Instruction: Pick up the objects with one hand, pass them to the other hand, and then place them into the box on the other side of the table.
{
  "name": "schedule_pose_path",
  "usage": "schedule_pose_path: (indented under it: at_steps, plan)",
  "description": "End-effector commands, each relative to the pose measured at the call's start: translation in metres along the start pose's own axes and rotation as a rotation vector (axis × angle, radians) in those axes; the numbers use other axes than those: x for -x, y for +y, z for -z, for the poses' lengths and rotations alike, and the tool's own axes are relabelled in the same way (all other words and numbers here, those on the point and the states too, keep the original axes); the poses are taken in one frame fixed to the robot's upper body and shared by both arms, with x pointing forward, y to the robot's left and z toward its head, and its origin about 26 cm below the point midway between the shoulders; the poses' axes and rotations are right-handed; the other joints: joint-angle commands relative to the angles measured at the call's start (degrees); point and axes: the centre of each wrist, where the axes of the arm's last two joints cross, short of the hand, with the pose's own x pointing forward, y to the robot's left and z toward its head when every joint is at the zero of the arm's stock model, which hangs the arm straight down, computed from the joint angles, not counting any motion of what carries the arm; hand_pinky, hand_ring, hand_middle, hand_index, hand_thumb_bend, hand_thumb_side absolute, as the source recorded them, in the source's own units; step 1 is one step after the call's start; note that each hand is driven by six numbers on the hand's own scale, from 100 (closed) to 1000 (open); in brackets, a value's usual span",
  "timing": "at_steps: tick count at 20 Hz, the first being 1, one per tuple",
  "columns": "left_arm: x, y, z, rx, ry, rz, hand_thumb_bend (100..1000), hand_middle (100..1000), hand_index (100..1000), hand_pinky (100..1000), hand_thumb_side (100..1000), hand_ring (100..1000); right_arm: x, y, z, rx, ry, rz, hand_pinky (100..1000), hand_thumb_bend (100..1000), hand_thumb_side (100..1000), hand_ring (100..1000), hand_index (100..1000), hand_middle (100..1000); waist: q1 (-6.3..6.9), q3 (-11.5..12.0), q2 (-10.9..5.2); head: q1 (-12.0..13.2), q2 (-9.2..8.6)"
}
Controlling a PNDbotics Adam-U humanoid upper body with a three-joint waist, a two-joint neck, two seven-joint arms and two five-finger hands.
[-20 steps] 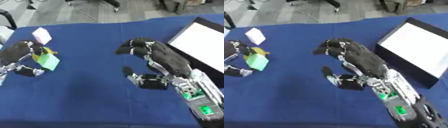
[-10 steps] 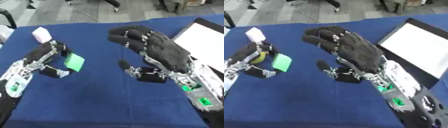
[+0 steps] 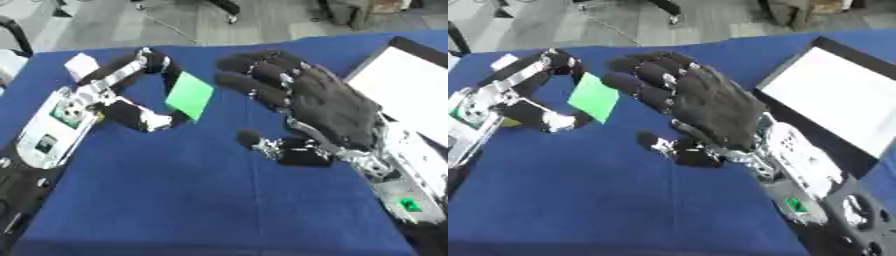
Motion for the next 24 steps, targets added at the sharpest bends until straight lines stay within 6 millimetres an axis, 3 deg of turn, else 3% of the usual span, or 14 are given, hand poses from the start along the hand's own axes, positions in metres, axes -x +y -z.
schedule_pose_path:
  at_steps: [1, 15, 24]
  plan:
    - [-0.013, 0.008, 0.007, 0.012, -0.038, -0.036, 100, 413, 439, 679, 276, 437, -0.001, -0.009, 0.003, 0.016, -0.024, -0.045, 869, 404, 100, 908, 976, 929, -0.1, -0.06, -0.94, 0.06, -0.15]
    - [-0.022, -0.01, 0.024, 0.153, -0.08, -0.121, 100, 414, 441, 678, 269, 438, -0.005, -0.007, 0.007, 0.082, -0.052, -0.072, 860, 407, 100, 891, 975, 919, -0.06, -0.16, -0.89, -0.22, -0.15]
    - [-0.027, -0.016, 0.034, 0.188, -0.116, -0.172, 100, 415, 441, 678, 275, 437, -0.006, -0.005, 0.007, 0.023, -0.065, 0.011, 849, 289, 100, 877, 974, 900, -0.06, -0.17, -0.82, -0.23, -0.15]
